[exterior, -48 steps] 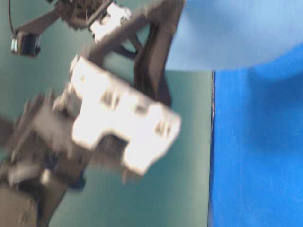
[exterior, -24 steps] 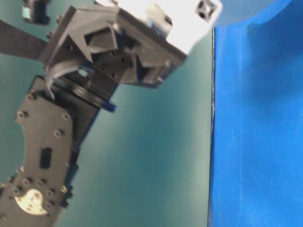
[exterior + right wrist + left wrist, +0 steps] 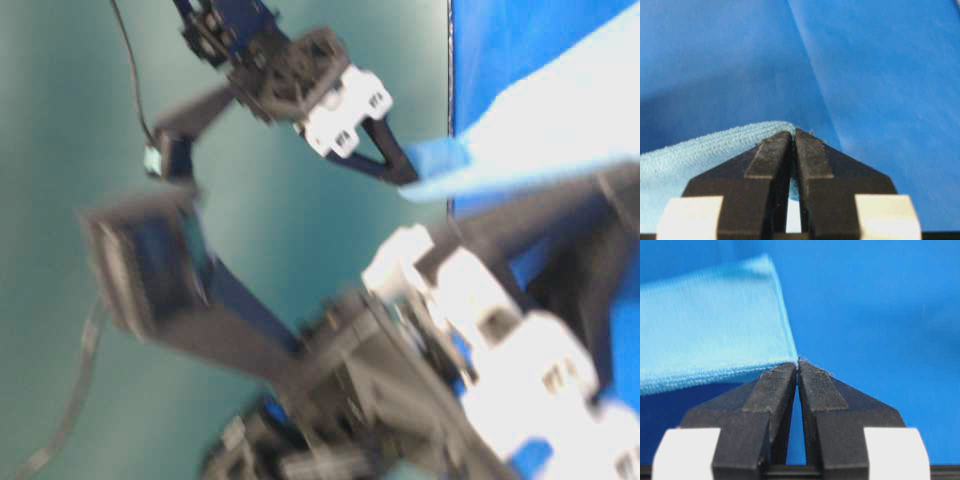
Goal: Fold the light blue towel.
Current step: 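Lay the strip down vertically, open both grippers and retract outward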
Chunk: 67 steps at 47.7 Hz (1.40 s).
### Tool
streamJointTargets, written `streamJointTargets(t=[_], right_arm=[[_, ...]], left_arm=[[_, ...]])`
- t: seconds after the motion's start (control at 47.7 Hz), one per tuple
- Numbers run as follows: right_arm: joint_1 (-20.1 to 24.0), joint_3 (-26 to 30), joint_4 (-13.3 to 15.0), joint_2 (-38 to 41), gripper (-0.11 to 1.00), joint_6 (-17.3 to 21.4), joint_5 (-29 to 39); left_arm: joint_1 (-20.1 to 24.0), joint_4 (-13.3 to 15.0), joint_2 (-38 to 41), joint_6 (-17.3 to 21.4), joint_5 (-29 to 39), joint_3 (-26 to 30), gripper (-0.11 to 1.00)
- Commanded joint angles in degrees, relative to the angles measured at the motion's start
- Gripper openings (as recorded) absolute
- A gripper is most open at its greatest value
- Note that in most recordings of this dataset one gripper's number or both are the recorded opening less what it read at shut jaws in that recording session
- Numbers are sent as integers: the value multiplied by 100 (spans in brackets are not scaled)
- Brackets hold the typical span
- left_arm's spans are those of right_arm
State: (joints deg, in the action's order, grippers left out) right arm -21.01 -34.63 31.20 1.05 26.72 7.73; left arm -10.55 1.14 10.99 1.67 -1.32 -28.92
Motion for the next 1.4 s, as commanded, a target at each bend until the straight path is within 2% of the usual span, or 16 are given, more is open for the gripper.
streamJointTargets(t=[0.0,0.21,0.482,0.545,0.566,0.712,0.754,0.796,0.859,1.048,1.194,1.383], right_arm=[[-62,290,26,105,2,9,-70],[-53,422,26,290,2,9,-70],[-9,378,35,290,3,0,-246],[-9,378,44,290,11,-9,-281],[-9,378,44,290,16,-18,-299],[-18,378,88,290,60,-70,-281],[-18,378,105,290,65,-97,-290],[-18,387,105,290,64,-123,-290],[-26,396,105,281,60,-158,-281],[-18,378,105,105,59,-308,-308],[35,281,105,-193,59,-316,-272],[220,-167,105,-791,59,-264,-272]], left_arm=[[-62,18,-343,-26,-79,-237,2],[-62,18,-404,-18,-343,-545,2],[18,18,-325,9,-580,-536,3],[26,18,-325,0,-650,-527,5],[35,18,-325,0,-677,-527,8],[88,18,-352,26,-765,-527,53],[105,18,-369,35,-756,-536,66],[123,18,-413,35,-738,-554,77],[132,18,-483,35,-686,-554,86],[149,18,-791,132,-396,-563,84],[158,18,-1187,360,-149,-571,84],[246,18,-1837,624,-9,-773,83]])
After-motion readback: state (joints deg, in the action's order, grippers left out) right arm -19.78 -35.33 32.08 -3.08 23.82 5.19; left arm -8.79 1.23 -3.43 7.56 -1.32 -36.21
